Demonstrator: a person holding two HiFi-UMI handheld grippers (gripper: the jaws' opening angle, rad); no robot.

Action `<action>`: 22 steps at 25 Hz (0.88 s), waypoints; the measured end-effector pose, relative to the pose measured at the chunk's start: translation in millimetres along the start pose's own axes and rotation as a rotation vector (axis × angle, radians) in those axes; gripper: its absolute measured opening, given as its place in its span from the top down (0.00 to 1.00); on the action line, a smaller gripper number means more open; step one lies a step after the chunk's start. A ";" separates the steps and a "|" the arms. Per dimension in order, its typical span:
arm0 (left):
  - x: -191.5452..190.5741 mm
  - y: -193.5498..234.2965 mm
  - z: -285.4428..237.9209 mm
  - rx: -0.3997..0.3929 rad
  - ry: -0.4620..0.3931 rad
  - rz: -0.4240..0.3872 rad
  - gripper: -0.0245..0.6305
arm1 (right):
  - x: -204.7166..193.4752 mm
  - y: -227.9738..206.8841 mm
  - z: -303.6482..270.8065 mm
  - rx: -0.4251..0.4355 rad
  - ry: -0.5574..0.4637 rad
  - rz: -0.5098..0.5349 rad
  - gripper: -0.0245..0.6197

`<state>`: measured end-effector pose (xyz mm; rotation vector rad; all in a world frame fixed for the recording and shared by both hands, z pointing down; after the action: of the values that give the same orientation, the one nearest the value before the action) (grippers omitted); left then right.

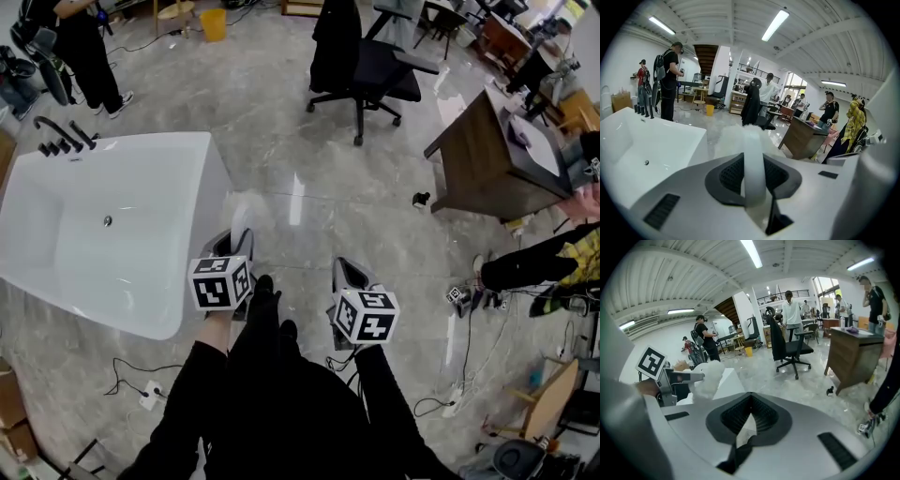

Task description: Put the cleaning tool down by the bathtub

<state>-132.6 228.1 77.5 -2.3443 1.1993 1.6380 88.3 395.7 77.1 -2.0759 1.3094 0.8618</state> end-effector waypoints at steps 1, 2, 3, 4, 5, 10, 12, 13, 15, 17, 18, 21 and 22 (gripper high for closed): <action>2.3 5.7 -6.4 0.002 0.008 -0.002 0.82 | 2.8 1.9 -7.1 -0.002 0.007 0.003 0.96; 4.4 12.1 -13.5 0.003 0.017 -0.003 0.82 | 5.9 3.9 -15.2 -0.004 0.013 0.008 0.96; 6.0 18.8 -21.1 0.002 0.026 -0.002 0.82 | 9.5 5.9 -24.2 -0.006 0.020 0.015 0.96; 7.7 25.8 -29.3 0.000 0.035 0.001 0.82 | 13.5 7.8 -34.4 -0.007 0.028 0.023 0.96; 10.1 33.1 -38.2 -0.003 0.042 0.004 0.82 | 18.0 9.5 -46.0 -0.007 0.037 0.032 0.96; 26.8 72.9 -88.5 -0.021 0.071 0.052 0.82 | 49.8 19.2 -107.4 -0.014 0.083 0.062 0.96; 32.3 91.9 -107.4 -0.024 0.083 0.067 0.82 | 60.3 25.9 -132.1 -0.019 0.099 0.068 0.96; 35.0 101.2 -117.7 -0.025 0.091 0.066 0.82 | 64.6 28.8 -144.8 -0.025 0.109 0.069 0.96; 37.2 117.3 -137.5 -0.031 0.111 0.067 0.82 | 69.8 33.6 -167.5 -0.039 0.141 0.065 0.96; 35.3 131.7 -153.5 -0.034 0.139 0.075 0.82 | 72.5 39.2 -184.2 -0.048 0.174 0.053 0.96; 33.7 139.1 -160.9 -0.033 0.154 0.076 0.82 | 74.8 42.3 -191.1 -0.055 0.183 0.046 0.96; 28.6 159.7 -185.5 -0.032 0.180 0.080 0.82 | 83.5 46.2 -213.3 -0.079 0.193 0.029 0.96; 25.6 165.2 -193.5 -0.032 0.185 0.088 0.82 | 84.6 45.2 -221.8 -0.084 0.199 0.030 0.96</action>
<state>-77.6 13.1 204.5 -2.5460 1.3349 1.5019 126.0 169.8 154.0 -2.2613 1.4324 0.7497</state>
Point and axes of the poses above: the fingertips, and each gripper's own axes: z backward along the fingers, y to its left, x out of its top, the point moved 10 cm from there along z, backward along the fingers, and after that the axes turned 13 degrees about -x, right-handed, at the moved point
